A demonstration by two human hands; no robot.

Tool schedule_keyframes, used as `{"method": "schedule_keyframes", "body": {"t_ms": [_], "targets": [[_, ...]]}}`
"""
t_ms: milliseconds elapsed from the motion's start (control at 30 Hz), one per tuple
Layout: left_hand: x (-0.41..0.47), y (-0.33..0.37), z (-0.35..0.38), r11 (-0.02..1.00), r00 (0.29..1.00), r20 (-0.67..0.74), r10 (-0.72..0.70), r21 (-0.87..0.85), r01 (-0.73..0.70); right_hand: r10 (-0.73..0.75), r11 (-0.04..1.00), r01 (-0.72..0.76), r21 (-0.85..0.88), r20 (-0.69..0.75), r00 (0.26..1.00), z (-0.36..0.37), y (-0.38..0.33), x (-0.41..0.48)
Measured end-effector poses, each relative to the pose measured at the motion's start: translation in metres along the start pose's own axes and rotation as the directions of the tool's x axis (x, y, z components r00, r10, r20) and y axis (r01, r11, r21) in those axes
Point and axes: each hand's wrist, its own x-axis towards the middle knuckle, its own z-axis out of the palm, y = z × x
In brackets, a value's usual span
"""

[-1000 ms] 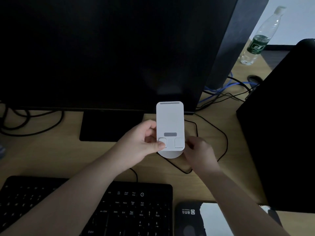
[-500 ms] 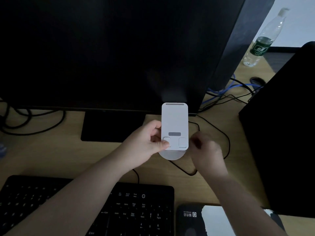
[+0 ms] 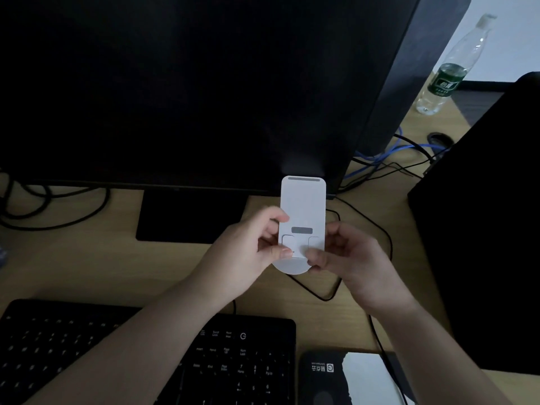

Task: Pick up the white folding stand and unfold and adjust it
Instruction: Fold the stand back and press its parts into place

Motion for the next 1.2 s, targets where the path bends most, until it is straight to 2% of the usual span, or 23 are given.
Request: {"method": "schedule_keyframes", "body": {"t_ms": [67, 267, 400, 533, 667, 733, 867, 1033, 1200], "targets": [[0.001, 0.001, 0.0, 1.0, 1.0, 0.008, -0.015, -0.007, 0.015, 0.031, 0.999, -0.031, 0.021, 0.006, 1.0, 0.0, 0.0, 0.0], [0.0, 0.005, 0.0, 0.934, 0.984, 0.028, -0.175, -0.313, 0.175, 0.186, 0.956, -0.211, 0.202, 0.135, 0.973, -0.002, 0.003, 0.001], [0.0, 0.004, 0.001, 0.917, 0.987, 0.048, -0.152, -0.365, 0.159, 0.222, 0.907, -0.275, 0.318, 0.194, 0.956, 0.002, 0.003, 0.001], [0.001, 0.006, 0.005, 0.961, 0.993, 0.031, -0.11, -0.252, 0.114, 0.258, 0.864, -0.322, 0.388, 0.21, 0.943, -0.002, 0.0, 0.002], [0.0, 0.009, 0.006, 0.999, 0.998, 0.047, -0.041, -0.002, 0.041, 0.266, 0.874, -0.317, 0.368, 0.182, 0.947, -0.005, -0.001, 0.003], [-0.001, 0.011, 0.007, 0.997, 0.999, 0.033, -0.031, 0.07, 0.028, 0.277, 0.877, -0.323, 0.356, 0.174, 0.945, -0.005, 0.0, 0.003], [-0.001, 0.014, 0.009, 0.994, 0.998, -0.029, -0.057, 0.091, 0.06, 0.278, 0.863, -0.336, 0.377, 0.201, 0.939, -0.003, 0.004, 0.003], [0.0, 0.018, 0.008, 0.989, 0.995, -0.005, -0.102, 0.104, 0.102, 0.275, 0.863, -0.357, 0.356, 0.261, 0.925, -0.005, 0.002, 0.002], [0.007, 0.022, 0.007, 0.984, 0.992, 0.01, -0.123, 0.132, 0.121, 0.267, 0.859, -0.327, 0.395, 0.199, 0.943, 0.001, 0.0, 0.003]]}}
